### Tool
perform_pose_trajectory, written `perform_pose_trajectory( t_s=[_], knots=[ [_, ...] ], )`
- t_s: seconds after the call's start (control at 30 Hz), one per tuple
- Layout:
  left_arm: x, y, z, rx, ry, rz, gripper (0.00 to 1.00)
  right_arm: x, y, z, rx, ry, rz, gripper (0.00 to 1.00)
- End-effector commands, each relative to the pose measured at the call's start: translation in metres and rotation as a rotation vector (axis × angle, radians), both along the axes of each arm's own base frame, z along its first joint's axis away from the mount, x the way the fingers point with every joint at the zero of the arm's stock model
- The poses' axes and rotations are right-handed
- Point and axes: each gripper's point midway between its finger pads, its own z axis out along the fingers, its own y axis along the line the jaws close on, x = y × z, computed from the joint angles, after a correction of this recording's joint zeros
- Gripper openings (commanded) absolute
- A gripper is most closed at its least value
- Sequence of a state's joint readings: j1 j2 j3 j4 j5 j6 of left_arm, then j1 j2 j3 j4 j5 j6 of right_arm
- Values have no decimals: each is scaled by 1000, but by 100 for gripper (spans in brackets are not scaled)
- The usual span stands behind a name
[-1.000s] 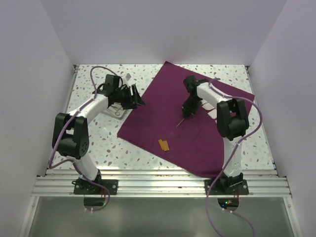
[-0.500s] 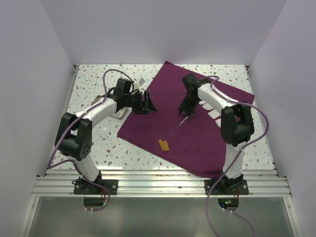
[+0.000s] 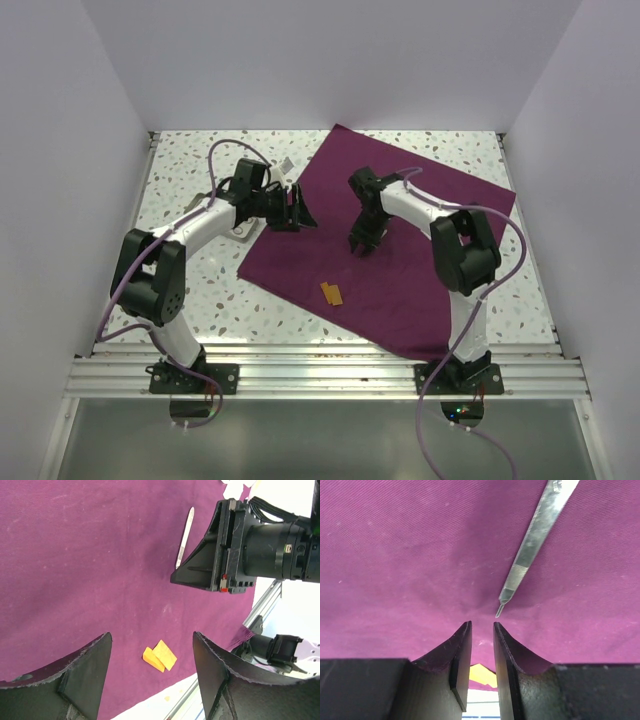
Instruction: Prepare the surgical pack
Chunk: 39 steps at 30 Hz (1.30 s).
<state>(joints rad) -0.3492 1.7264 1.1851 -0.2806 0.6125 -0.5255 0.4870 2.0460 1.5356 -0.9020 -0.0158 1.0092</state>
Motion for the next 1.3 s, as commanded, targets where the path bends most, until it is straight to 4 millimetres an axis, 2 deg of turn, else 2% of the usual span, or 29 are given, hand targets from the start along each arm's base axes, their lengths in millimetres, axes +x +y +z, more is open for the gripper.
perform_pose_trajectory(
  t_s=[0.0, 0.33, 0.53, 0.73, 0.83, 0.97, 1.03, 1.13, 1.27],
  knots=[
    [2, 1, 18, -5, -62, -33, 70, 3, -10, -1, -42, -10, -47, 28],
    [3, 0, 17, -10, -60, -56, 72, -1, -12, -12, -64, 4, -54, 27],
    [1, 4, 17, -7, -58, -58, 72, 0, -16, -21, -90, 13, -52, 24],
    [1, 6, 14, -8, -51, -52, 72, -11, -22, -29, -101, 33, -58, 15],
    [-1, 6, 13, -10, -45, -55, 72, -12, -22, -28, -101, 35, -47, 3],
    [-1, 6, 14, -14, -43, -55, 73, -8, -24, -13, -105, 4, -11, 0],
    [-1, 5, 15, -20, -33, -48, 73, -2, -24, 2, -98, -39, 13, 0],
    [2, 3, 16, -36, -8, -25, 74, 0, -22, 24, -76, -83, 91, 0],
    [6, -1, 19, -67, 19, -11, 74, -1, -15, 40, -17, -124, 191, 0]
  ],
)
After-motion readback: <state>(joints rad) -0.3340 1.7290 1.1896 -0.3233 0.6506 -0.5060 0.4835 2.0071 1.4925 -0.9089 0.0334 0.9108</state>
